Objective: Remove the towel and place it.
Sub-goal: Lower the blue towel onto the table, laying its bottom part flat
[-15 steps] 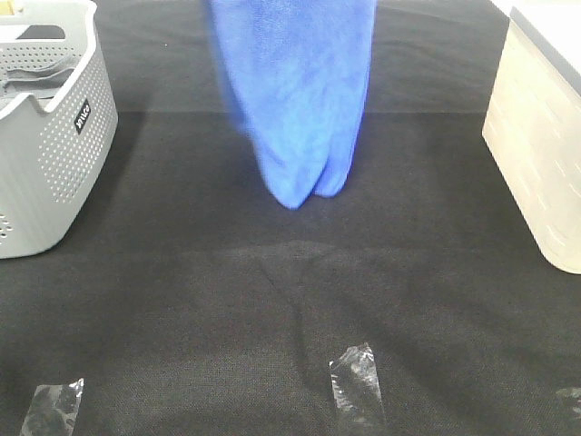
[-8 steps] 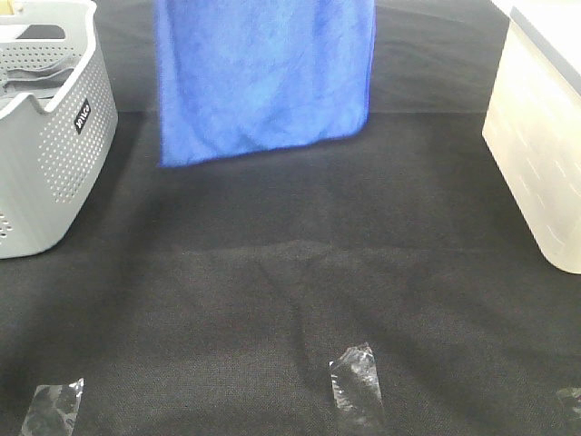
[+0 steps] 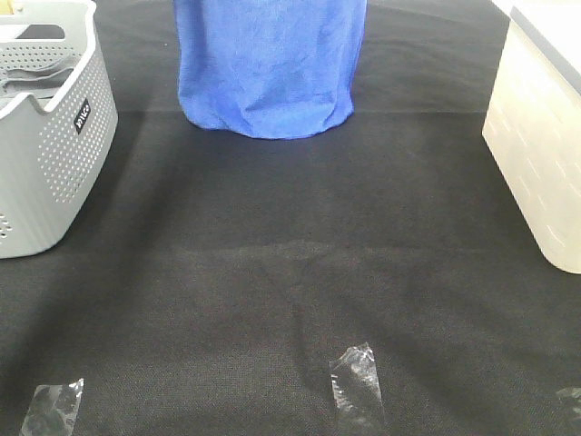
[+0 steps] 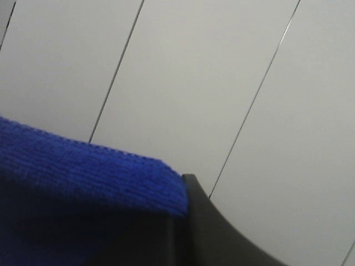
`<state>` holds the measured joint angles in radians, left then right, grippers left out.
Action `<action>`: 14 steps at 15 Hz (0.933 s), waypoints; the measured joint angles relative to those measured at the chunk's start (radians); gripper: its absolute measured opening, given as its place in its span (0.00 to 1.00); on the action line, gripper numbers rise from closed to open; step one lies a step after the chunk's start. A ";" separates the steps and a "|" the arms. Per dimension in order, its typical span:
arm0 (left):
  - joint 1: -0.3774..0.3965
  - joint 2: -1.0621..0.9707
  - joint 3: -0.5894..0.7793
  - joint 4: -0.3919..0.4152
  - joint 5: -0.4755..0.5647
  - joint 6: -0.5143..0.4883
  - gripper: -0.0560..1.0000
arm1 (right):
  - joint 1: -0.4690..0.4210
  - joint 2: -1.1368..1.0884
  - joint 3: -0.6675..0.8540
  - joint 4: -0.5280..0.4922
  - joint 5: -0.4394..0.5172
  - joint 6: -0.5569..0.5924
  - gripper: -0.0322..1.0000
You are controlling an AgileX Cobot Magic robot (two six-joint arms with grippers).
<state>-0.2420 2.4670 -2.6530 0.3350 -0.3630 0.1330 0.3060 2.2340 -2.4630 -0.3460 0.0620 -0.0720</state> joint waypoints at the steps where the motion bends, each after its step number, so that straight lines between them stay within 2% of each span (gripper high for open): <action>1: 0.001 0.002 0.000 0.000 0.030 -0.010 0.05 | -0.001 0.002 0.000 0.000 0.019 0.000 0.06; 3: -0.013 -0.008 -0.005 0.000 0.218 -0.120 0.05 | -0.001 -0.008 -0.002 0.021 0.205 0.011 0.06; 5: -0.046 -0.043 -0.005 -0.011 0.511 -0.146 0.05 | -0.001 -0.041 -0.002 0.065 0.369 0.016 0.06; 6: -0.063 -0.072 -0.005 -0.031 0.660 -0.146 0.05 | -0.001 -0.069 -0.002 0.092 0.460 0.017 0.06; 7: -0.070 -0.089 -0.005 -0.048 0.739 -0.144 0.05 | -0.001 -0.087 -0.002 0.108 0.506 0.017 0.06; 8: -0.085 -0.120 -0.005 -0.080 0.884 -0.133 0.05 | -0.001 -0.121 -0.003 0.135 0.594 0.017 0.06; 9: -0.098 -0.160 -0.005 -0.119 1.010 -0.100 0.05 | -0.001 -0.176 -0.003 0.167 0.721 0.017 0.06; 10: -0.106 -0.196 -0.006 -0.154 1.117 -0.075 0.05 | 0.000 -0.189 -0.003 0.179 0.758 0.017 0.06; 12: -0.113 -0.261 -0.010 -0.212 1.330 -0.053 0.05 | 0.000 -0.235 -0.003 0.239 0.938 0.017 0.06; 14: -0.113 -0.301 -0.010 -0.237 1.503 -0.052 0.05 | 0.000 -0.258 -0.003 0.322 1.073 0.011 0.06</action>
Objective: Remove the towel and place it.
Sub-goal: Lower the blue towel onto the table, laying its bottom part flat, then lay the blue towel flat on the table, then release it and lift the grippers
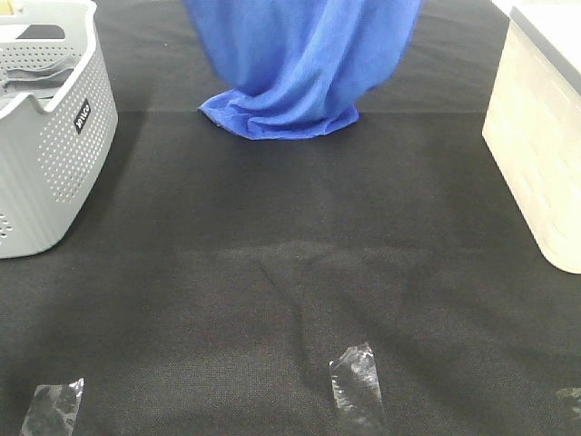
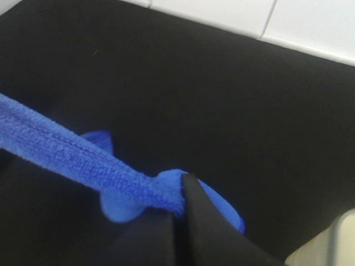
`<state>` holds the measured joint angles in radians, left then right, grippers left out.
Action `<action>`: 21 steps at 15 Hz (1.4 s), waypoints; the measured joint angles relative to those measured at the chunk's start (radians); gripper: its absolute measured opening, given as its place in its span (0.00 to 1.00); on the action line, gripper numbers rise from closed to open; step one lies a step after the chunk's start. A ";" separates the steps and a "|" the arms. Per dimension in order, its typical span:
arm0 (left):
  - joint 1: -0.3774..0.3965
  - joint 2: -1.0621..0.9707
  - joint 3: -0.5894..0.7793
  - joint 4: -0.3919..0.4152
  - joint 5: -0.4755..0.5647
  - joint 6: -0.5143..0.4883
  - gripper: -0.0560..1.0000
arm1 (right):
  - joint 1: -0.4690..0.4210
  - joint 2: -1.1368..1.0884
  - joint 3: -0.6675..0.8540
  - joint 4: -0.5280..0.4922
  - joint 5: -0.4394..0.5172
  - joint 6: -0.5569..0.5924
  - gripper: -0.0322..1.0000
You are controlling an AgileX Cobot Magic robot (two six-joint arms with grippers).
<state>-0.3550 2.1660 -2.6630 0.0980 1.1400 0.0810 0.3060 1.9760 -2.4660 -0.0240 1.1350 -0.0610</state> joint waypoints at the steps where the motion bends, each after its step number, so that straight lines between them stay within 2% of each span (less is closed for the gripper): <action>1: 0.000 -0.009 0.000 -0.003 0.050 -0.001 0.05 | 0.000 -0.006 0.000 0.033 0.055 -0.004 0.06; 4: 0.000 -0.051 0.058 -0.052 0.072 -0.004 0.05 | 0.000 -0.014 0.000 0.074 0.090 -0.005 0.06; 6: 0.000 -0.127 0.187 -0.076 0.072 0.000 0.05 | 0.000 -0.042 0.022 0.103 0.090 -0.004 0.06; 11: -0.024 -0.445 0.660 -0.119 0.069 -0.009 0.05 | 0.006 -0.256 0.387 0.165 0.090 -0.006 0.06; 13: -0.046 -0.545 0.801 -0.128 0.066 -0.037 0.05 | 0.010 -0.340 0.493 0.188 0.090 -0.008 0.06; 17: -0.077 -0.712 0.963 -0.162 0.043 -0.106 0.05 | 0.011 -0.495 0.640 0.228 0.090 -0.012 0.06; 21: -0.078 -0.799 1.126 -0.261 0.035 -0.113 0.05 | 0.011 -0.635 0.870 0.249 0.088 0.002 0.06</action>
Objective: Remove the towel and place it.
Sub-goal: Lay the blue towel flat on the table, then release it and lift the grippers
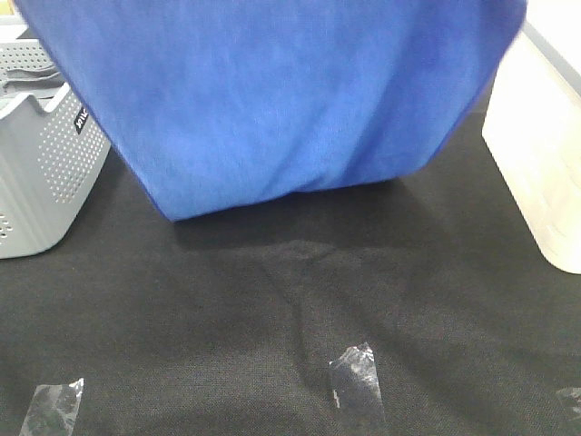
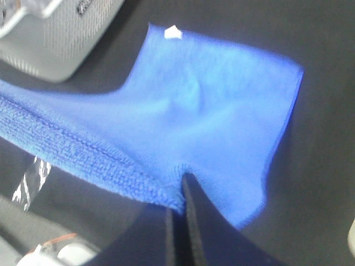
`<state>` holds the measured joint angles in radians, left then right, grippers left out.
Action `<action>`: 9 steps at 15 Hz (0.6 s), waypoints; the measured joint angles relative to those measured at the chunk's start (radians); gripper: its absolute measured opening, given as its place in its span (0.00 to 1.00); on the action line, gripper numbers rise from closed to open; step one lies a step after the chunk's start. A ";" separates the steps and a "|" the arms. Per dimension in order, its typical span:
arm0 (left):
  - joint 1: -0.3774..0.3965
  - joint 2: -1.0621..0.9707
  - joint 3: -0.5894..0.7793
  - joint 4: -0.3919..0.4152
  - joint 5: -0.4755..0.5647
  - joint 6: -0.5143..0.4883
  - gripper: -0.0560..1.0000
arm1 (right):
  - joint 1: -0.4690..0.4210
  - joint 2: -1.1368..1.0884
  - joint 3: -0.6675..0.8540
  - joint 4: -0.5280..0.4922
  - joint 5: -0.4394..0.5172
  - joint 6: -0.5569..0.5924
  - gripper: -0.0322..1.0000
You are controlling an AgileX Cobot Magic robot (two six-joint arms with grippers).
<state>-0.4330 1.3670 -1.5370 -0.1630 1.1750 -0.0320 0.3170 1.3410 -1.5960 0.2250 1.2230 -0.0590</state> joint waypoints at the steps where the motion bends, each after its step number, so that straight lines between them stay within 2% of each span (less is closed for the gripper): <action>1: 0.000 -0.023 0.057 -0.031 -0.001 0.000 0.05 | 0.000 -0.031 0.065 0.007 -0.001 0.004 0.06; 7: 0.000 -0.232 0.388 -0.174 -0.002 0.001 0.05 | 0.000 -0.182 0.419 0.132 -0.008 0.048 0.06; 9: 0.000 -0.285 0.474 -0.234 -0.003 0.018 0.05 | 0.000 -0.212 0.476 0.160 -0.008 0.050 0.06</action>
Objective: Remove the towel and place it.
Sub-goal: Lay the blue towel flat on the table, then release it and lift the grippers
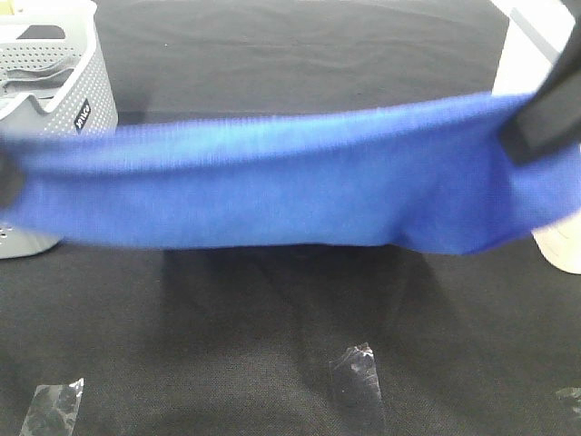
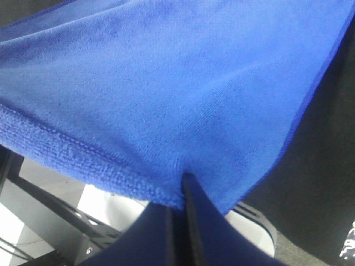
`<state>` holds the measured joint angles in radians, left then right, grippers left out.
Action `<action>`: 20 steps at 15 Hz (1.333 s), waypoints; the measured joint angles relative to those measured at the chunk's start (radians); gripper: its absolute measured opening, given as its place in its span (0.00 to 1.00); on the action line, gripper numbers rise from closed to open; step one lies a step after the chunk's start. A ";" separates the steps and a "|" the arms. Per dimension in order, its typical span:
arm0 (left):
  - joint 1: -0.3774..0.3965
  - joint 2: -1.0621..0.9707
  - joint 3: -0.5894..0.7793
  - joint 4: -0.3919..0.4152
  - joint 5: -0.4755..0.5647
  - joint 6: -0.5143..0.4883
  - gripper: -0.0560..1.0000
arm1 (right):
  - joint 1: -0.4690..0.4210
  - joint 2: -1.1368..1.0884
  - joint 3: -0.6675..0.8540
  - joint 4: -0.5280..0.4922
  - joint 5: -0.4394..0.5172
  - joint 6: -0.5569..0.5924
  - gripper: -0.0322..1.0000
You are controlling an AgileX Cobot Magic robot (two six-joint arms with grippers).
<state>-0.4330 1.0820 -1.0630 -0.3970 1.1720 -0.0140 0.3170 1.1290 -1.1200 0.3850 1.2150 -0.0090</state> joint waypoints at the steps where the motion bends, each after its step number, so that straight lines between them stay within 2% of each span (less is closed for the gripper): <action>1: 0.000 -0.024 0.039 -0.033 0.000 0.014 0.05 | 0.000 -0.024 0.026 0.005 0.001 0.001 0.06; 3: 0.001 -0.068 0.113 -0.117 0.000 0.036 0.05 | 0.000 -0.084 0.066 0.010 0.004 0.017 0.06; 6: -0.034 -0.105 0.175 -0.146 -0.001 0.039 0.05 | 0.000 -0.139 0.107 0.023 0.006 0.033 0.06; 8: -0.131 -0.115 0.234 -0.148 -0.005 0.025 0.05 | 0.000 -0.175 0.158 0.027 0.010 0.050 0.06; 10: -0.174 -0.115 0.276 -0.148 -0.017 -0.008 0.05 | 0.000 -0.178 0.210 0.031 0.010 0.051 0.06; 16: -0.186 -0.055 0.333 -0.097 -0.029 -0.032 0.05 | 0.000 -0.178 0.415 0.083 0.004 0.050 0.06; 18: -0.186 0.045 0.335 -0.091 -0.029 -0.004 0.05 | -0.001 -0.170 0.470 0.087 0.002 0.048 0.06; 20: -0.187 0.189 0.335 -0.091 -0.033 0.065 0.05 | -0.001 -0.109 0.517 0.087 -0.004 0.024 0.06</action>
<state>-0.6200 1.2710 -0.7280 -0.4880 1.1390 0.0510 0.3160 1.0200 -0.6030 0.4720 1.2110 0.0150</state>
